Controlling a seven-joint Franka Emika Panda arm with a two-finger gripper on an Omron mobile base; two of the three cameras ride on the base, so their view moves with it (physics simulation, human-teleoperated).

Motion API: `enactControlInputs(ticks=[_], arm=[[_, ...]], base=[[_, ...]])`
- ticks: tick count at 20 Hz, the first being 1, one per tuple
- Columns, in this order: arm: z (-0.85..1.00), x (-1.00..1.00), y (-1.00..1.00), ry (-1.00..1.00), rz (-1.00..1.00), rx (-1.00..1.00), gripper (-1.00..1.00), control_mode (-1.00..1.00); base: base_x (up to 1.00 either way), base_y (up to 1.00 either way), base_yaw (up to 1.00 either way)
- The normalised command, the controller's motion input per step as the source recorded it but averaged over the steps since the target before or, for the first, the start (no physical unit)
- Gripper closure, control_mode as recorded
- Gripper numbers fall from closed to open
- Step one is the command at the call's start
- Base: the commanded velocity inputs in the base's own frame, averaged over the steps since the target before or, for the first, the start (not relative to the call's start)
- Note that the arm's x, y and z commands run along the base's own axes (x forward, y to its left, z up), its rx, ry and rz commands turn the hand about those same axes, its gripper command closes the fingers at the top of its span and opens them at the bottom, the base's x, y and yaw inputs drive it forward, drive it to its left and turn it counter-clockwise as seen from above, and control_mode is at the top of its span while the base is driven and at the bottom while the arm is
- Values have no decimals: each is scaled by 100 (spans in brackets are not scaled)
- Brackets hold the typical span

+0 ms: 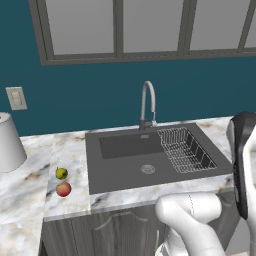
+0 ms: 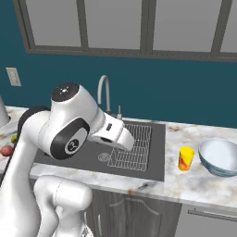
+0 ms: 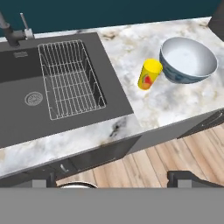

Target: Remove the pear and peach from the sink. Then move the bowl and cup from the counter to the sink for washing.

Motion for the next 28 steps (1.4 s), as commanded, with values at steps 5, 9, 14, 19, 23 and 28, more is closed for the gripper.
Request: enactControlInputs(ticks=[5, 9, 14, 19, 23, 28], arm=[[0, 15, -21, 0, 1, 0, -100, -100], [0, 19, -20, 0, 5, 0, -100, -100], [0, 23, -20, 2, 7, 0, -100, -100], [0, 24, -20, 5, 6, 0, -100, -100], [0, 25, -19, 12, 4, 0, -100, -100], [-1, 24, -19, 12, 4, 0, -100, -100]], base=[[0, 0, 0], [0, 0, 0], [0, 0, 0], [0, 0, 0], [0, 0, 0], [0, 0, 0]])
